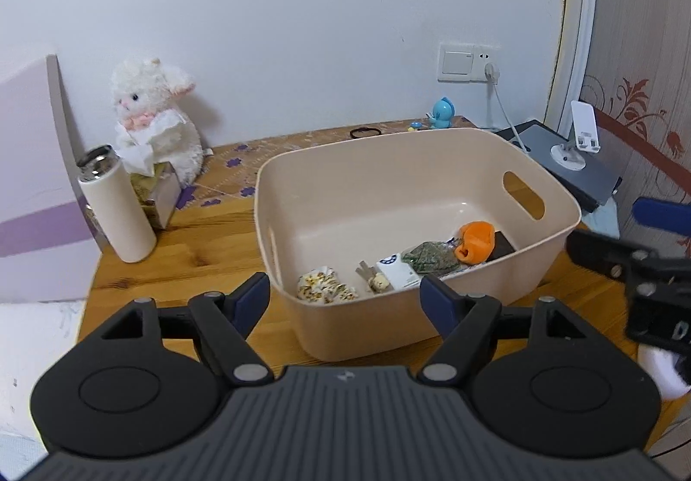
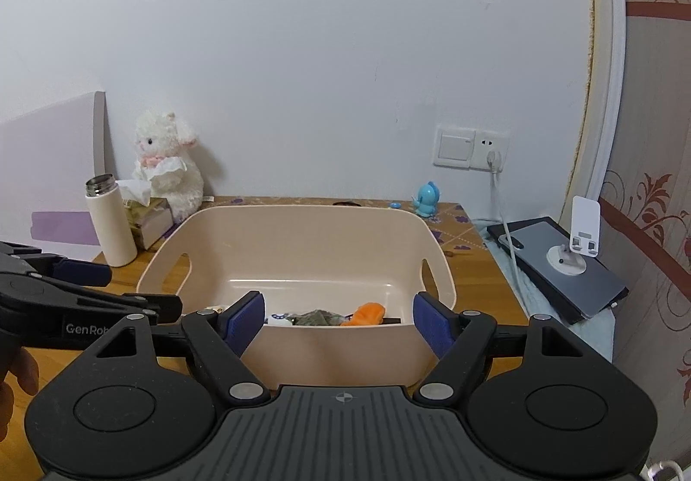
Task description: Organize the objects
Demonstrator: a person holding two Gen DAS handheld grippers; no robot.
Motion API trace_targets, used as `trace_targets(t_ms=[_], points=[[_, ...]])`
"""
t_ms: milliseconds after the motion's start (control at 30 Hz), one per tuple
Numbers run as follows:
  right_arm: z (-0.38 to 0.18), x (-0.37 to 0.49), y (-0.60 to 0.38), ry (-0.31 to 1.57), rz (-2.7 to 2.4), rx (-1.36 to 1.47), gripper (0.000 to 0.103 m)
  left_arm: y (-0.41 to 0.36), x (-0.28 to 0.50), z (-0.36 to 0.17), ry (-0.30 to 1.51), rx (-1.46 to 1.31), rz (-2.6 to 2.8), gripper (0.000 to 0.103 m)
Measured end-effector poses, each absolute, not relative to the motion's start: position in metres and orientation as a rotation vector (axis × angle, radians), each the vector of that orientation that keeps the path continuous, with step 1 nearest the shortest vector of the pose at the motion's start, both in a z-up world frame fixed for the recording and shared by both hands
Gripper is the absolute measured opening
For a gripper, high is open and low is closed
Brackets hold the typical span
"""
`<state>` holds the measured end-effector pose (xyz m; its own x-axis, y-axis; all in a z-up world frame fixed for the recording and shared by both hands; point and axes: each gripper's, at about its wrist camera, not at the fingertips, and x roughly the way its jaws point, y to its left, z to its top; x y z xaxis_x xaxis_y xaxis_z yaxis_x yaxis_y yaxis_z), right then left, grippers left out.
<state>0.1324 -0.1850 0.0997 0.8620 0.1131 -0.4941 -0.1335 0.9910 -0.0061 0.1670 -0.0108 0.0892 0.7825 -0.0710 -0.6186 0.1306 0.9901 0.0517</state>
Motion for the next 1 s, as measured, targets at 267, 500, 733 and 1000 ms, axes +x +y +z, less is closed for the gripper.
trace_targets(t_ms=[267, 500, 733, 1000], points=[[0.103, 0.1, -0.183, 0.464, 0.135, -0.008, 0.078, 0.003, 0.134, 0.087, 0.647, 0.07, -0.109, 0.081], [0.106, 0.076, -0.181, 0.452, 0.155, 0.016, 0.079, 0.018, 0.106, 0.09, 0.638, 0.03, -0.107, 0.086], [0.106, 0.058, -0.179, 0.446, 0.163, 0.01, 0.08, 0.028, 0.083, 0.099, 0.627, 0.019, -0.084, 0.087], [0.105, 0.047, -0.179, 0.452, 0.188, 0.015, 0.081, 0.031, 0.061, 0.103, 0.626, 0.022, -0.093, 0.09]])
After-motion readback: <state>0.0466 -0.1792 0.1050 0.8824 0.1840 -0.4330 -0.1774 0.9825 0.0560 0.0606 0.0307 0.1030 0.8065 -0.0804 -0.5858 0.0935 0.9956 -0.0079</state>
